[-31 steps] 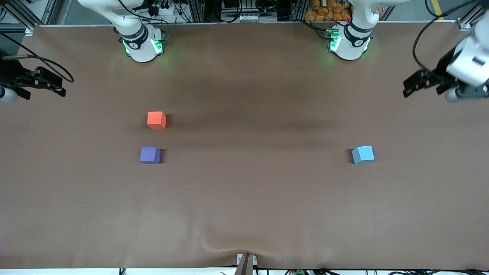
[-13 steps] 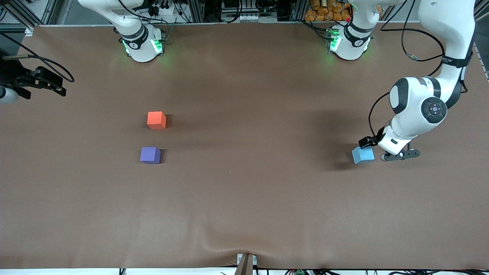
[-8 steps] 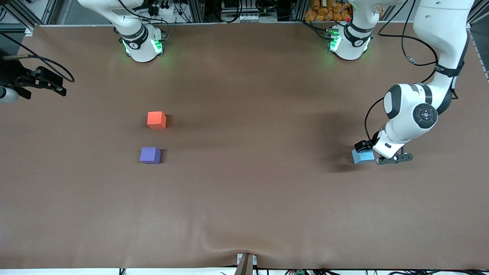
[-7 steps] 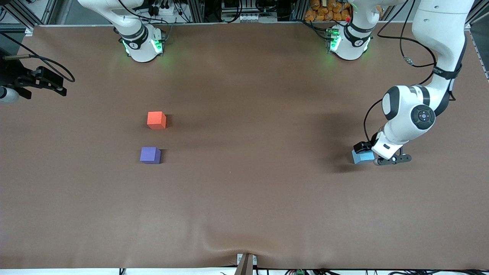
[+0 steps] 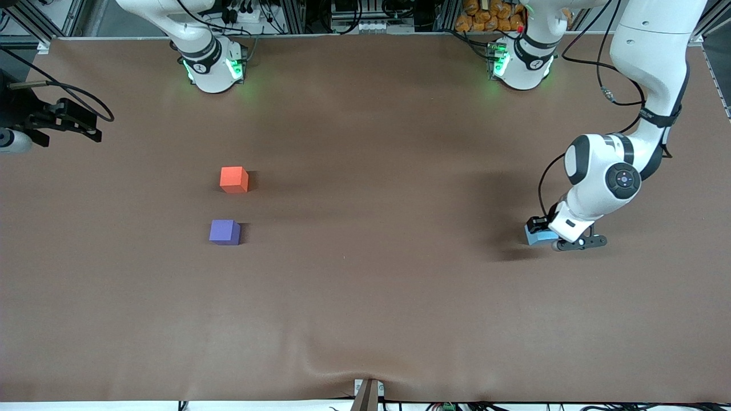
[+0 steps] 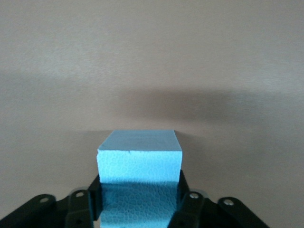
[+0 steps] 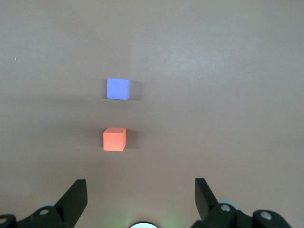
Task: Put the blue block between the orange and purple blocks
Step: 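Lift and carry the blue cube toward mid-table with the left gripper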
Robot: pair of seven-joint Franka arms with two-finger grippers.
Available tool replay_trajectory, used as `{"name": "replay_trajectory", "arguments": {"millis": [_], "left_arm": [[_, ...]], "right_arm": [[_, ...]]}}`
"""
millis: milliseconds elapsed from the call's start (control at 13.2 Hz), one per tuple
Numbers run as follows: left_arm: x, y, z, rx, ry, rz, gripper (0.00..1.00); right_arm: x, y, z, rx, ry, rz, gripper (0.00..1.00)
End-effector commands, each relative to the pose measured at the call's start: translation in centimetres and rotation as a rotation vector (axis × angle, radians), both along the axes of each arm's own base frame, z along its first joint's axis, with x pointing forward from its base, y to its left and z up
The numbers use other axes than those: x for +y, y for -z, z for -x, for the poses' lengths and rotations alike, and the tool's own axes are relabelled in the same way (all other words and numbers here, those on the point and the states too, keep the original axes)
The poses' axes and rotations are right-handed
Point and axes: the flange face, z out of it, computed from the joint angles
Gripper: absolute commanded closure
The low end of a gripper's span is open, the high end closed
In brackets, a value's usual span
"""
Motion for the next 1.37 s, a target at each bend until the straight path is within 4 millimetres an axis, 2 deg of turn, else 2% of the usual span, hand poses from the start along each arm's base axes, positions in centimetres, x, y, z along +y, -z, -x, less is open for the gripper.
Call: {"name": "replay_trajectory", "arguments": {"millis": [0, 76, 152, 304, 456, 532, 608, 684, 760, 836, 988, 1140, 1216, 1292], "left_arm": [[-4.1, -0.9, -0.5, -0.021, 0.074, 0.028, 1.00], [-6.4, -2.1, -0.8, -0.024, 0.110, 0.045, 1.00], [-9.6, -3.5, -1.1, -0.013, 0.149, 0.063, 1.00], [-16.9, -6.3, -0.9, 0.031, 0.223, 0.090, 1.00], [-24.9, -7.6, 0.2, 0.048, 0.263, 0.097, 1.00], [-30.3, -8.4, 1.5, 0.042, 0.296, 0.104, 1.00], [-34.5, -8.8, 2.6, 0.044, 0.302, 0.106, 1.00], [-37.9, -9.5, 3.2, 0.047, 0.292, 0.115, 1.00], [-40.6, -10.0, 3.4, 0.049, 0.284, 0.128, 1.00], [-43.6, -10.2, 4.5, 0.050, 0.291, 0.143, 1.00], [-48.3, -9.9, 6.1, 0.051, 0.267, 0.176, 1.00], [-53.4, -8.6, 8.8, 0.062, 0.206, 0.193, 1.00], [-55.4, -7.9, 10.3, 0.063, 0.182, 0.186, 1.00], [-56.5, -7.3, 11.5, 0.050, 0.161, 0.165, 1.00]], "right_arm": [[0.2, -0.3, 0.0, 0.004, -0.002, 0.000, 0.00], [0.2, -0.3, 0.0, 0.004, -0.002, 0.000, 0.00], [0.2, -0.3, 0.0, 0.004, -0.002, 0.000, 0.00], [0.1, -0.3, 0.0, 0.004, -0.001, 0.000, 0.00], [0.1, -0.3, 0.0, 0.004, -0.001, 0.000, 0.00], [0.0, -0.3, 0.0, 0.004, 0.001, 0.000, 0.00], [-0.1, -0.3, 0.0, 0.004, 0.003, 0.000, 0.00], [-0.1, -0.3, 0.0, 0.004, 0.004, 0.000, 0.00], [-0.2, -0.3, 0.0, 0.004, 0.006, 0.000, 0.00], [-0.1, -0.3, 0.0, 0.001, 0.003, 0.000, 0.00], [0.2, -0.3, 0.0, 0.004, -0.002, 0.000, 0.00], [0.0, -0.3, 0.1, 0.012, 0.001, 0.000, 0.00], [0.0, -0.3, 0.1, 0.012, 0.001, 0.000, 0.00], [-0.1, -0.3, 0.1, 0.012, 0.003, 0.000, 0.00]]}}
